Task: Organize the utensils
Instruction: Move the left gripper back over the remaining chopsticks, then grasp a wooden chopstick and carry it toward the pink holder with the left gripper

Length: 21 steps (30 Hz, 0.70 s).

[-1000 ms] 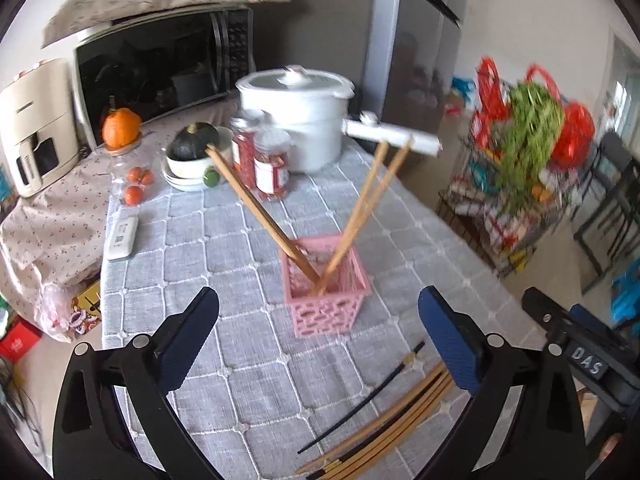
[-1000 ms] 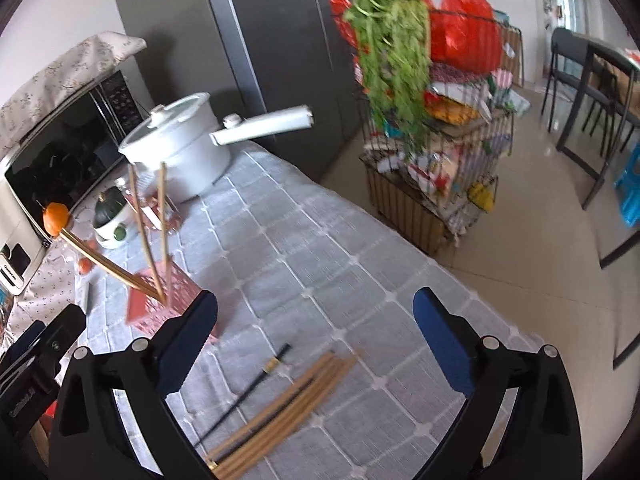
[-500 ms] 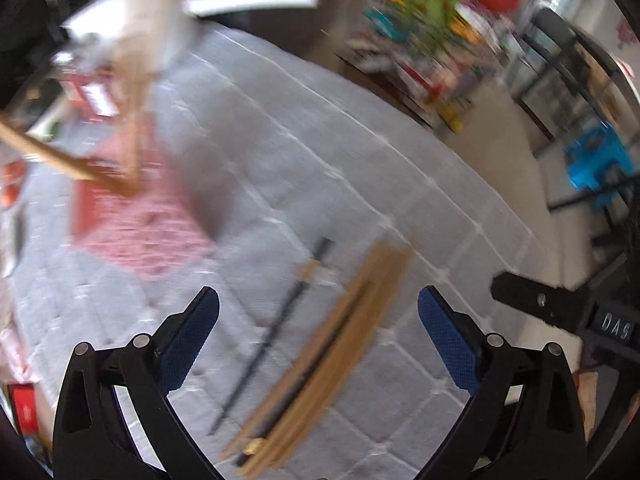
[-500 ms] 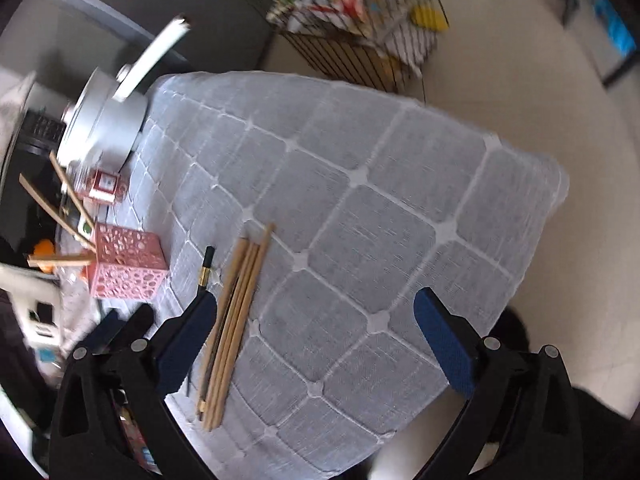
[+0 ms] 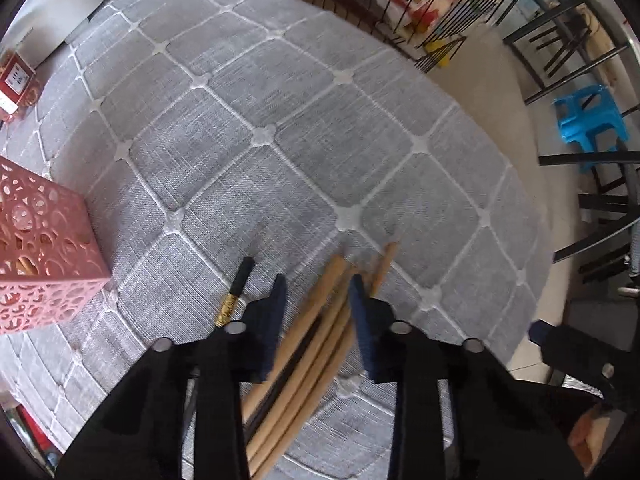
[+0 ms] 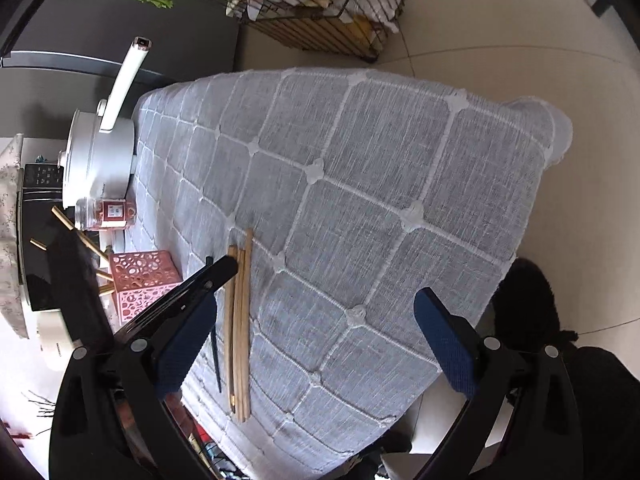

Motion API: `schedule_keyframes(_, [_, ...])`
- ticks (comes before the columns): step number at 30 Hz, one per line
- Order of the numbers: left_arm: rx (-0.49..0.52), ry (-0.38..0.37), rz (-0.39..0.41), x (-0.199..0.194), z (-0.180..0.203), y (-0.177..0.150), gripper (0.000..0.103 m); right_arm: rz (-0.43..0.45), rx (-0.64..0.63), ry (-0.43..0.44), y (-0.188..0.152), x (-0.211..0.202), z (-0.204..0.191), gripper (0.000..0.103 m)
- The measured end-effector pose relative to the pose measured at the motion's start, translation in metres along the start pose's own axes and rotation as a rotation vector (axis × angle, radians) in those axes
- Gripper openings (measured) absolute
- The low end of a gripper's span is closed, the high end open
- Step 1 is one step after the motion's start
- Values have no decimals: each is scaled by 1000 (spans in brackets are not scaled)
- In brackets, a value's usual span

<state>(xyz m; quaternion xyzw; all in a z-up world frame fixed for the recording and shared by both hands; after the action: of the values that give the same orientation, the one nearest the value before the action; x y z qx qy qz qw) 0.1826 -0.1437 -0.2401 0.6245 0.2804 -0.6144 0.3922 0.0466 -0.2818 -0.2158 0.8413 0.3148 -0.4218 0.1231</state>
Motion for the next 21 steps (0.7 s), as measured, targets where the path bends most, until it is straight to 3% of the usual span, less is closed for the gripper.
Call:
schedule_keyframes(3, [7, 7, 5, 2, 1, 2, 23, -8, -2, 2, -1, 1, -1, 96])
schedule_keyframes(5, [25, 61, 0, 5, 0, 1, 13, -16, -3, 5, -1, 3, -2, 96])
schedule_keyframes(9, [62, 90, 36, 6, -2, -11, 12, -24, -10, -6, -1, 10, -6, 96])
schedule_keyframes(16, [-81, 47, 160, -15, -34, -40, 9, -37, -104, -46, -1, 43, -40, 95])
schedule_keyframes(21, [-178, 0, 283, -64, -54, -69, 6, -71, -171, -94, -2, 76, -60, 63])
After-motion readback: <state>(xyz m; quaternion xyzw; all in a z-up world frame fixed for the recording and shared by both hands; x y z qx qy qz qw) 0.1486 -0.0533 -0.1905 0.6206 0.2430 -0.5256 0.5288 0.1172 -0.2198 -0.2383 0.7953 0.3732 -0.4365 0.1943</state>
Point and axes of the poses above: each gripper's, at about its wrist camera, not at the fingertips, and x roughly the way its jaws point, z to its right, y to its top, the point moved 5 cm from there along x, roughly the way its jaws point, and after that the axes turned 5 degrees about y, right-handed, at the moved point
